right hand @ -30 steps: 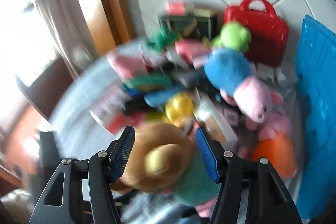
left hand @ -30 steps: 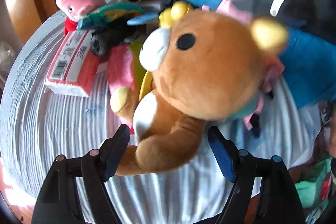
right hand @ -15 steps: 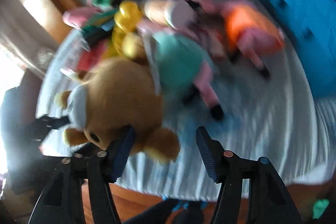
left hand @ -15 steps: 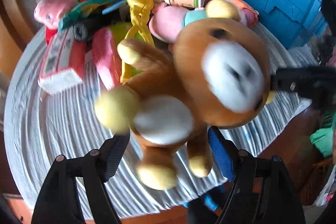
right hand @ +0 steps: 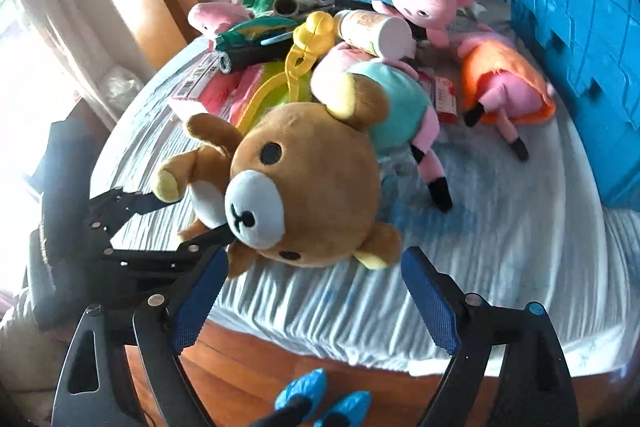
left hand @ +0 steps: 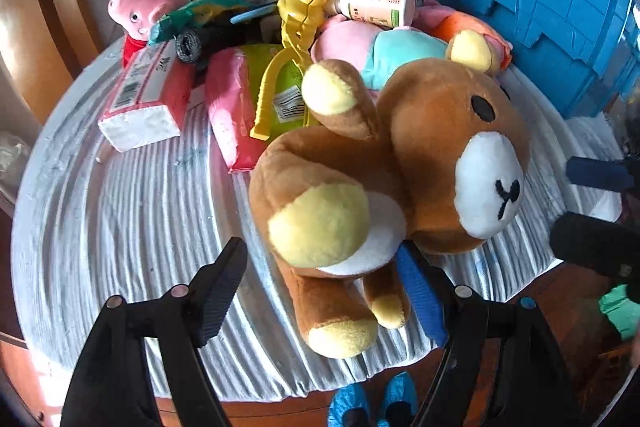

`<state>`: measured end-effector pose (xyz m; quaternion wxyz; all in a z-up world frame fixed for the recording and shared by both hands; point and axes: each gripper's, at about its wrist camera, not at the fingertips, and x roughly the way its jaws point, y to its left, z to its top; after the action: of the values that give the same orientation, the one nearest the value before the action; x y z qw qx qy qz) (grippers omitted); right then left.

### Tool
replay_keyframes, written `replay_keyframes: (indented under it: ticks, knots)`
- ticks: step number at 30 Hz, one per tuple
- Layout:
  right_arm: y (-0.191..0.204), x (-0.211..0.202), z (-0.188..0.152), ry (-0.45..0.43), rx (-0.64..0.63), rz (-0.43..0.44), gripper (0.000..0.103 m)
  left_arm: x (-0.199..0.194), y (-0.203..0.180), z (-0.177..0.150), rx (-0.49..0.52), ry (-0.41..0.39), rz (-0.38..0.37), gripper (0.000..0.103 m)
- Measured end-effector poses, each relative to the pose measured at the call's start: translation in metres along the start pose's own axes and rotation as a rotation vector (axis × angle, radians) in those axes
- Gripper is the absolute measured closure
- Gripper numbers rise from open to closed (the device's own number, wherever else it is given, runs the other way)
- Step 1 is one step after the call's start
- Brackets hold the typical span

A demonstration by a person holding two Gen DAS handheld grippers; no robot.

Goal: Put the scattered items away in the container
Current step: 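Grasp the brown bear plush with the left gripper while the right grips its head, then lift and carry the brown bear with both grippers over the blue crate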

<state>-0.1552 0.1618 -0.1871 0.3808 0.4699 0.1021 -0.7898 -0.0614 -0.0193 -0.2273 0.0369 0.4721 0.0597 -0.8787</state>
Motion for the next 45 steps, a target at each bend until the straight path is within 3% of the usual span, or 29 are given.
replay_keyframes:
  ticks: [6,13,15,18,20,24,32,38,45]
  knots:
    - [0.002,0.03,0.013,-0.017,0.086,0.023,0.012,0.0,0.003,-0.002,0.052,-0.031,-0.009,0.023]
    - [0.002,0.034,0.011,-0.043,0.092,-0.019,0.008,-0.016,0.026,-0.013,-0.01,-0.056,-0.023,0.023]
    - [0.001,0.035,0.01,-0.038,0.101,-0.015,0.006,-0.009,0.024,-0.014,-0.024,-0.041,-0.063,0.023]
    - [0.006,0.04,0.012,-0.026,0.088,-0.025,0.005,0.013,0.011,-0.012,-0.007,-0.032,-0.039,0.023]
    - [0.009,0.049,0.014,-0.014,0.059,-0.042,0.005,0.029,0.009,-0.008,-0.039,-0.023,-0.08,0.023]
    - [0.006,0.059,0.016,-0.035,0.047,-0.053,0.017,0.028,0.005,-0.004,-0.033,-0.065,-0.069,0.03]
    - [0.015,0.012,0.028,-0.124,0.048,-0.007,0.019,-0.026,0.002,0.011,0.012,-0.177,-0.038,0.03]
    - [0.023,-0.052,0.057,-0.241,0.043,-0.031,0.019,-0.084,-0.013,0.051,0.068,-0.308,-0.033,0.03]
    - [0.008,-0.143,0.096,-0.427,0.033,-0.107,0.018,-0.147,-0.058,0.11,0.132,-0.465,-0.046,0.03]
